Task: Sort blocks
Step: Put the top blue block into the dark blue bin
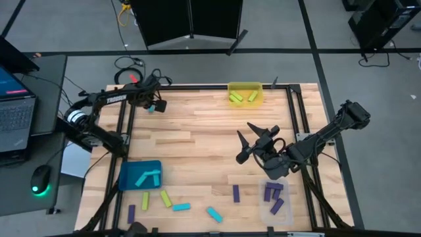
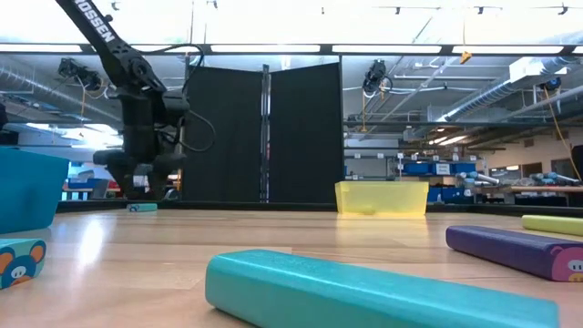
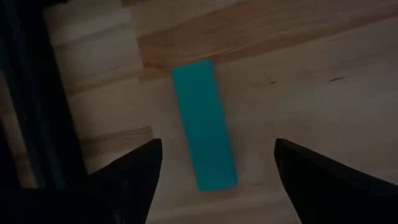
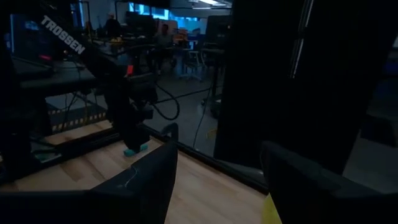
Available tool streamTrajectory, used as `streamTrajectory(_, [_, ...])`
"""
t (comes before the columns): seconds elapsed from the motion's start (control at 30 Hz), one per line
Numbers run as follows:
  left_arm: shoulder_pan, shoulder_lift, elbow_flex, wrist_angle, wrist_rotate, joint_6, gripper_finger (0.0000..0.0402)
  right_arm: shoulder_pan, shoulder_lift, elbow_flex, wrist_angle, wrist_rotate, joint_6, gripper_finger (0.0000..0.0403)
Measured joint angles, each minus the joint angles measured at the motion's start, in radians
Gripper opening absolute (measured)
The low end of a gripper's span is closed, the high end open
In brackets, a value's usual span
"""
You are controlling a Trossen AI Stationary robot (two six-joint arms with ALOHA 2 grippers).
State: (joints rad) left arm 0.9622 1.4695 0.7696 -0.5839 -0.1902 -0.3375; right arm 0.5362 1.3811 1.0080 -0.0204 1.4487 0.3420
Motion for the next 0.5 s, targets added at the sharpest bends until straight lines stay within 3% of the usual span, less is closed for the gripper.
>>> streamTrajectory(0.5, [-0.002,0.006,0.008,0.000,0.028,-0.003,0.0283,-0.003,0.000,0.000,-0.002,-0.003,0.006,0.0236])
